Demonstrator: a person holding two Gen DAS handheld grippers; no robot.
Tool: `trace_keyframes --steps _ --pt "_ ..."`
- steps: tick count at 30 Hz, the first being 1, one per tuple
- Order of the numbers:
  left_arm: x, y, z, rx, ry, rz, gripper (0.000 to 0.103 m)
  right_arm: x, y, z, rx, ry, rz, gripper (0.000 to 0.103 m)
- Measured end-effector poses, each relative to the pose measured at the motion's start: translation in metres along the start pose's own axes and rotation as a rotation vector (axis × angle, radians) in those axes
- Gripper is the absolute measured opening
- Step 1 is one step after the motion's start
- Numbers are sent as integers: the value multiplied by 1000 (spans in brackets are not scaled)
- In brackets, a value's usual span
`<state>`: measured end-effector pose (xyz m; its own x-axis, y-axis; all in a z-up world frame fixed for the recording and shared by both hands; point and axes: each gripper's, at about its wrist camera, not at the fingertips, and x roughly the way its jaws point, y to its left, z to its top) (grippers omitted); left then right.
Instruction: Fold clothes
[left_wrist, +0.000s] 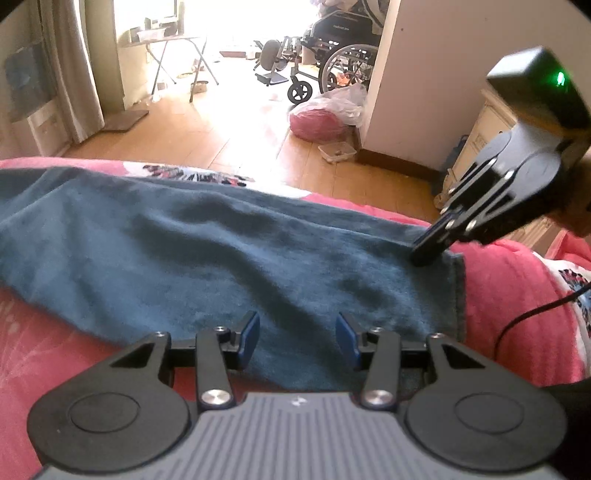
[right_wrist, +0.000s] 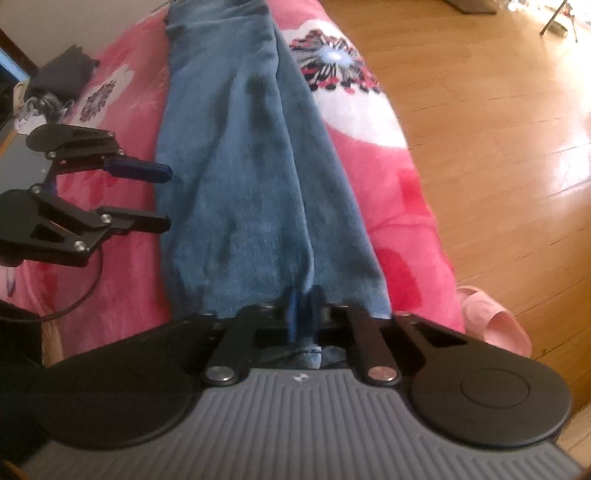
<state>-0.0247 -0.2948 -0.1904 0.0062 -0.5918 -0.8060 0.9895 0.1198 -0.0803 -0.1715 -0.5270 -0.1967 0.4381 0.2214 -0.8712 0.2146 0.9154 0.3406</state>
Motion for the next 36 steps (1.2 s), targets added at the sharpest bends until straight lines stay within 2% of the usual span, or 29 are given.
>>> trace_keyframes --steps 9,16,19,22,24,26,29,33,36 --pt "2 1 11 25 -12 0 46 -30 -7 10 65 -32 0 1" --pt "8 0 6 44 3 23 46 -9 -22 4 81 0 -35 1" --pt "11 -1 4 46 6 37 46 0 -19 0 13 10 -92 1" --pt "16 -1 3 42 10 46 46 7 -14 -1 -79 33 -162 11" --pt "17 -2 3 43 7 51 46 2 -12 4 -112 36 -180 23" --pt "18 -4 2 50 1 54 46 -9 -12 13 -111 1 -163 24" --pt "20 -7 1 65 -2 62 46 -16 -5 34 -97 -89 -82 24" --pt "20 -10 -1 73 -3 71 46 6 22 65 -193 -153 -53 24" --pt "17 -10 -4 68 -7 75 46 29 33 84 -236 -160 -57 24"
